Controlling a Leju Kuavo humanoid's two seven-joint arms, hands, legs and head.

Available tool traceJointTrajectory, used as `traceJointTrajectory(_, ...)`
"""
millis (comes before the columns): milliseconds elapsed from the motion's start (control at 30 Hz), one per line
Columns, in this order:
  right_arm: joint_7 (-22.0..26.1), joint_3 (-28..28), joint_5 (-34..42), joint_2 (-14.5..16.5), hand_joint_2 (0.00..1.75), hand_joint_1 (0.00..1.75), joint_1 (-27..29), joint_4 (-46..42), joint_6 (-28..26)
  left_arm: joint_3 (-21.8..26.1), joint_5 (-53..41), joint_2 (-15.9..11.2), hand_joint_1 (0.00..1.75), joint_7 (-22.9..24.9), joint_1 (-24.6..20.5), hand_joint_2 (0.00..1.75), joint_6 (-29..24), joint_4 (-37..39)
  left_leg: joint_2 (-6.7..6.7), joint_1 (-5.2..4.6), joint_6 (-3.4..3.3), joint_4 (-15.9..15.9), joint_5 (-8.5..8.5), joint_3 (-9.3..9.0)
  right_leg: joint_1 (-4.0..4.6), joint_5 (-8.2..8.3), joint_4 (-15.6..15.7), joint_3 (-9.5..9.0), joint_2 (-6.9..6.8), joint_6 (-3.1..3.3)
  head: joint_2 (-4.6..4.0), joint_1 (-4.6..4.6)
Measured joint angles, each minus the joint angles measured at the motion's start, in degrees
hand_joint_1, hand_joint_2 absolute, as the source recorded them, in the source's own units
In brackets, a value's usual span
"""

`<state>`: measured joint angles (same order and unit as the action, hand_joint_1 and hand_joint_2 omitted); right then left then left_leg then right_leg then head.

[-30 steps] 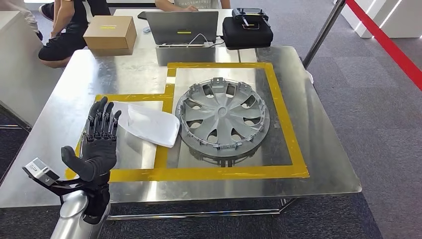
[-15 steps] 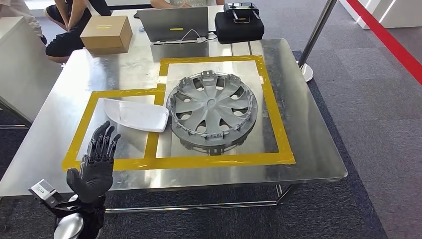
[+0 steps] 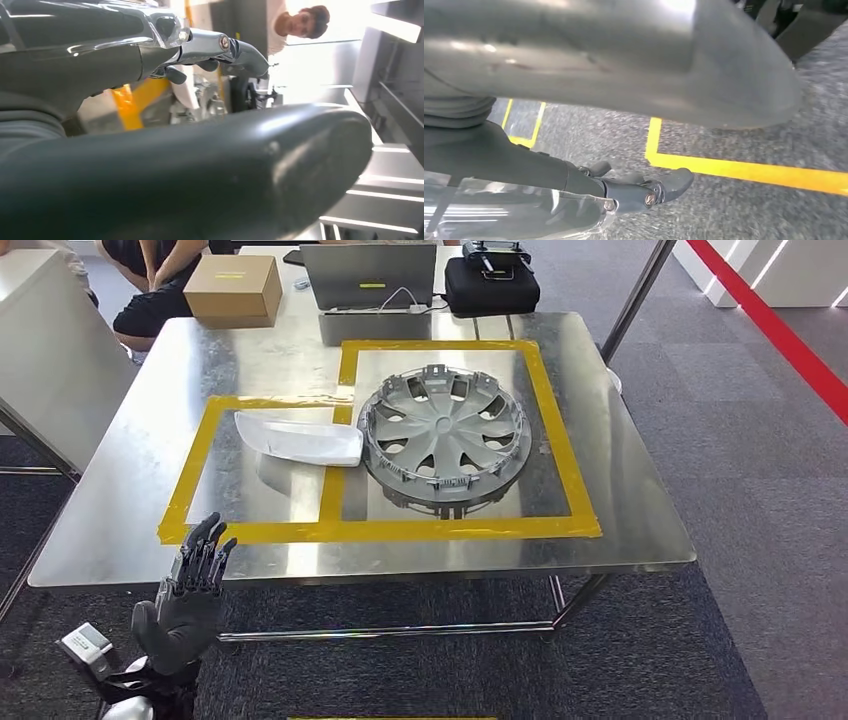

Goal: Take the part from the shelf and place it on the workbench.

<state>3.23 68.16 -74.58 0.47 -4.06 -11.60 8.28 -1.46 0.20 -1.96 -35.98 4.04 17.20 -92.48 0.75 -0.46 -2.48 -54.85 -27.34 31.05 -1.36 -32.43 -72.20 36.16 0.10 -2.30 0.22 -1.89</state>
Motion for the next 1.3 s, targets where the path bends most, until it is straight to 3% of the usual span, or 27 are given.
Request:
traceJointTrajectory(33,0.12,-0.21,-0.28,-0.04,0.0,0.0,-0.02,-0.01,-0.02,0.65,-0.09,0.08,0.0,-0.05,0.55,0.0,0.15,0.0,-0.01,-0.05,0.13,-0.23,0.37,0.61,0.09,1.51,3.74,-3.01,0.01,0.33,0.0,0.01)
traceJointTrajectory(100,0.34,-0.52,-0.74,-0.2,0.0,0.0,-0.22,-0.01,-0.13,1.79,-0.16,0.22,0.0,-0.1,1.24,0.0,0.37,0.02,-0.06,-0.21,0.55,-0.88,0.94,1.64,0.39,2.16,12.35,-8.84,-0.01,0.87,0.0,-0.03)
traceJointTrajectory(167,0.56,-0.97,-1.16,-0.39,0.0,0.0,-0.52,-0.01,-0.21,2.96,-0.2,0.36,0.0,-0.13,1.9,0.0,0.69,0.31,-0.04,-0.24,1.2,-1.28,1.68,2.33,0.71,1.3,16.48,-10.95,-0.02,1.08,0.0,-0.04)
traceJointTrajectory(233,0.67,-1.49,-1.56,-0.52,0.0,0.0,-0.62,-0.01,-0.1,4.03,-0.39,0.58,0.0,-0.11,2.78,0.0,1.07,1.02,-0.08,-0.15,1.95,-1.49,2.03,2.89,0.68,1.62,17.04,-10.2,-0.09,1.63,0.0,-0.05)
traceJointTrajectory(267,0.68,-1.68,-1.73,-0.61,0.0,0.0,-0.59,0.0,0.0,4.45,-0.6,0.72,0.0,-0.06,3.2,0.0,1.19,1.53,-0.2,-0.09,2.34,-2.16,1.08,3.33,0.56,2.06,17.15,-9.65,-0.17,2.1,0.0,-0.11)
traceJointTrajectory(300,0.69,-1.79,-1.82,-0.67,0.0,0.0,-0.55,0.01,0.09,4.81,-1.01,0.83,0.0,0.05,3.55,0.0,1.29,2.13,-0.34,0.01,2.73,-3.74,-0.87,3.96,0.43,2.65,17.23,-8.97,-0.27,2.56,0.0,-0.22)
traceJointTrajectory(367,0.75,-1.86,-1.69,-0.76,0.0,0.0,-0.52,0.01,0.18,5.39,-2.37,1.09,0.0,0.4,3.93,0.0,1.28,3.73,-0.5,0.34,3.4,-9.74,-6.46,5.68,0.38,3.86,17.17,-7.53,-0.43,3.01,0.0,-0.38)
traceJointTrajectory(400,0.78,-1.86,-1.51,-0.77,0.0,0.0,-0.5,0.01,0.19,5.59,-3.27,1.27,0.0,0.62,3.96,0.0,1.17,4.76,-0.5,0.49,3.62,-13.31,-8.48,6.41,0.41,4.5,17.07,-6.67,-0.49,3.01,0.0,-0.43)
traceJointTrajectory(433,0.8,-1.85,-1.31,-0.78,0.0,0.0,-0.46,0.01,0.2,5.78,-4.19,1.46,0.0,0.87,3.91,0.0,1.05,5.91,-0.5,0.61,3.75,-16.01,-9.11,6.66,0.43,5.12,16.9,-5.83,-0.54,2.97,0.0,-0.41)
traceJointTrajectory(500,0.68,-1.84,-0.95,-0.78,0.0,0.0,-0.33,0.01,0.2,6.22,-6.31,1.86,0.0,1.53,3.31,0.0,0.75,9.06,-0.49,0.84,3.81,-16.63,-6.57,4.83,0.42,6.26,16.37,-3.99,-0.61,2.71,0.0,-0.44)
traceJointTrajectory(567,0.54,-1.83,-0.72,-0.76,0.0,0.0,-0.26,0.01,0.17,6.86,-9.18,2.14,0.0,1.69,1.51,0.0,-0.04,14.53,-0.52,0.98,3.67,-10.26,-3.83,-0.52,0.45,7.29,15.81,-2.4,-0.65,2.27,0.0,-0.45)
traceJointTrajectory(633,0.64,-1.8,-0.56,-0.73,0.0,0.0,-0.26,0.0,0.11,7.62,-12.2,2.22,0.0,0.64,-1.1,0.0,-1.15,22.17,-0.63,0.87,3.25,-2.18,-4.58,-5.93,0.59,8.39,15.48,-1.45,-0.66,1.63,0.0,-0.41)
traceJointTrajectory(667,0.75,-1.78,-0.53,-0.73,0.0,0.0,-0.28,-0.01,0.09,8.02,-13.56,2.17,0.0,-0.23,-2.4,0.0,-1.67,26.56,-0.68,0.71,2.9,0.17,-5.28,-7.25,0.6,8.99,15.49,-1.21,-0.67,1.26,0.0,-0.41)
traceJointTrajectory(733,1.01,-1.73,-0.5,-0.74,0.0,0.0,-0.17,-0.01,0.09,8.78,-15.88,1.94,0.0,-1.62,-4.85,0.0,-2.82,35.69,-0.6,0.57,1.93,1.13,-5.04,-6.76,0.41,9.95,15.69,-0.82,-0.63,0.52,0.0,-0.39)
traceJointTrajectory(767,1.14,-1.71,-0.5,-0.74,0.0,0.0,-0.08,0.0,0.11,9.1,-16.77,1.77,0.0,-1.83,-6.0,0.0,-3.41,40.5,-0.49,0.59,1.36,1.11,-4.45,-6.12,0.3,9.36,15.35,-0.45,-0.57,0.2,0.0,-0.35)
traceJointTrajectory(800,1.26,-1.68,-0.51,-0.73,0.0,0.0,0.06,0.01,0.13,9.38,-17.48,1.57,0.0,-1.59,-7.03,0.0,-4.04,45.17,-0.36,0.63,0.83,1.14,-3.78,-5.37,0.25,7.59,14.06,0.11,-0.49,-0.06,0.0,-0.23)
traceJointTrajectory(833,1.41,-1.66,-0.51,-0.72,0.0,0.0,0.19,0.01,0.15,9.63,-18.16,1.38,0.0,-0.91,-8.0,0.0,-4.75,49.93,-0.21,0.64,0.41,1.15,-3.07,-4.63,0.2,4.76,11.59,0.89,-0.43,-0.25,0.0,-0.1)
traceJointTrajectory(900,1.64,-1.65,-0.53,-0.7,0.0,0.0,0.35,0.01,0.16,10.03,-19.33,1.04,0.0,1.42,-9.09,0.0,-5.96,57.78,0.0,0.34,0.0,1.02,-1.8,-3.05,0.26,-1.0,4.33,2.37,-0.39,-0.48,0.0,0.1)
traceJointTrajectory(933,1.76,-1.65,-0.57,-0.71,0.0,0.0,0.4,0.01,0.16,10.18,-19.9,0.92,0.0,3.31,-9.35,0.0,-6.52,61.21,0.13,0.18,-0.06,0.84,-1.21,-2.28,0.29,-2.16,1.07,2.64,-0.38,-0.47,0.0,0.11)
traceJointTrajectory(967,1.83,-1.65,-0.63,-0.71,0.0,0.0,0.44,0.01,0.15,10.31,-20.38,0.81,0.0,5.31,-9.4,0.0,-6.93,64.14,0.25,0.03,-0.09,0.56,-0.67,-1.46,0.33,-1.84,-0.72,2.21,-0.38,-0.35,0.0,0.11)
traceJointTrajectory(1000,1.88,-1.65,-0.75,-0.69,0.0,0.0,0.5,0.01,0.15,10.43,-20.82,0.73,0.0,7.42,-9.35,0.0,-7.27,66.58,0.32,-0.1,-0.09,0.2,-0.19,-0.6,0.38,-0.48,-0.5,0.82,-0.37,-0.12,0.0,0.12)
traceJointTrajectory(1033,1.91,-1.65,-0.91,-0.67,0.0,0.0,0.57,0.01,0.16,10.53,-21.37,0.69,0.0,9.99,-9.28,0.0,-7.7,68.85,0.33,-0.21,-0.04,-0.19,0.25,0.24,0.47,1.14,1.93,-1.62,-0.34,0.24,0.0,0.11)
traceJointTrajectory(1067,1.92,-1.65,-1.04,-0.67,0.0,0.0,0.59,0.01,0.18,10.59,-21.92,0.7,0.0,12.48,-9.18,0.0,-8.05,70.69,0.3,-0.29,0.06,-0.58,0.63,1.02,0.62,2.02,6.01,-4.77,-0.28,0.66,0.0,0.11)
traceJointTrajectory(1133,1.87,-1.67,-1.33,-0.67,0.0,0.0,0.5,0.01,0.31,10.63,-23.03,0.7,0.0,17.63,-8.83,0.0,-8.59,73.73,0.27,-0.45,0.47,-1.16,1.39,2.05,0.95,1.65,14.33,-10.19,-0.16,1.26,0.0,0.05)
traceJointTrajectory(1167,1.8,-1.68,-1.49,-0.64,0.0,0.0,0.46,0.01,0.43,10.63,-23.47,0.71,0.0,19.86,-8.53,0.0,-8.77,74.98,0.3,-0.43,0.76,-1.28,1.8,2.32,1.15,1.09,16.59,-11.4,-0.12,1.47,0.0,0.05)
traceJointTrajectory(1233,1.6,-1.7,-1.86,-0.51,0.0,0.0,0.52,0.02,0.68,10.64,-24.29,0.68,0.0,23.41,-7.71,0.0,-9.28,77.13,0.3,-0.28,1.41,-1.31,2.55,2.65,1.29,1.37,17.52,-11.21,-0.2,2.07,0.0,0.07)
traceJointTrajectory(1300,1.49,-1.72,-2.1,-0.35,0.0,0.0,0.54,0.04,0.81,10.63,-25.06,0.79,0.0,25.81,-6.86,0.0,-9.85,78.67,-0.1,-0.06,2.21,-2.59,0.62,3.44,1.1,2.49,17.61,-10.08,-0.44,2.97,0.0,-0.03)
